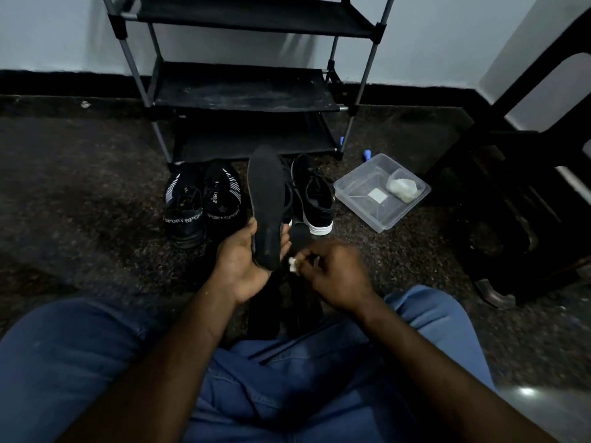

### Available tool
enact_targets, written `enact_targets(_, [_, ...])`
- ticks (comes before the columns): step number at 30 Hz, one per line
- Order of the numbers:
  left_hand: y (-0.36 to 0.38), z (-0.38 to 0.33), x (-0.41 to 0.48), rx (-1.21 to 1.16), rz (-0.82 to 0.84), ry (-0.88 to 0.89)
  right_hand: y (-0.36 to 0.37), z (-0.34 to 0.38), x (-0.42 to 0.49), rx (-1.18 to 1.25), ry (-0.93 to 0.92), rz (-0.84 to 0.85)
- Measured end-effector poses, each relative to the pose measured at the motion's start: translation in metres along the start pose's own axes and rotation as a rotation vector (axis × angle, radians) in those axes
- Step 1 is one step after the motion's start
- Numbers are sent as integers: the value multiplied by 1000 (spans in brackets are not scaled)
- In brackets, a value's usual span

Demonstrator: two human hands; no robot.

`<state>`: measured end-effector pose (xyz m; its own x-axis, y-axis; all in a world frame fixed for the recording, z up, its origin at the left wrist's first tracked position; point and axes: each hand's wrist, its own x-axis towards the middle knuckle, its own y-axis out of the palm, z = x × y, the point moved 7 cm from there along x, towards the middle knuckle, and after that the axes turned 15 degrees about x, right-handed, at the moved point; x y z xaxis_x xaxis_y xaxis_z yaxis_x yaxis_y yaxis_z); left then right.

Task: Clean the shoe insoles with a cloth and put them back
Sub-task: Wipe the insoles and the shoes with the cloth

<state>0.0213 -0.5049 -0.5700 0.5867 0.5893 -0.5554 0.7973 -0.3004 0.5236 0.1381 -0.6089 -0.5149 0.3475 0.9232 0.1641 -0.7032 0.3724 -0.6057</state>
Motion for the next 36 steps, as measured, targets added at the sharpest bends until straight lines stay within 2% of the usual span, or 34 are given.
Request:
enact_targets(3, [3,15,3,9,6,-26,-9,-41,0,613,331,-180])
enact_targets(5, [8,26,5,76,-1,-9,-14,-53,1,746,392,-215])
enact_targets(9, [25,59,15,196,-4,-18,-32,-70,-4,804,479,-298])
enact_targets(16, [56,124,42,388,-20,-93,-43,-114,-11,771,687,-326])
enact_targets(21, [61,148,59,556,-57,-136,-45,-146,-10,630,725,-316])
enact_targets(28, [46,147,87,1261,-196,-62,-40,-175,-7,473,769,-291])
enact_targets(32, [55,141,89,1675,-154,-25,-42,-188,-7,326,792,-295])
enact_targets(36, [49,142,94,1778,-184,-71,-51,-192,-7,235,782,-364])
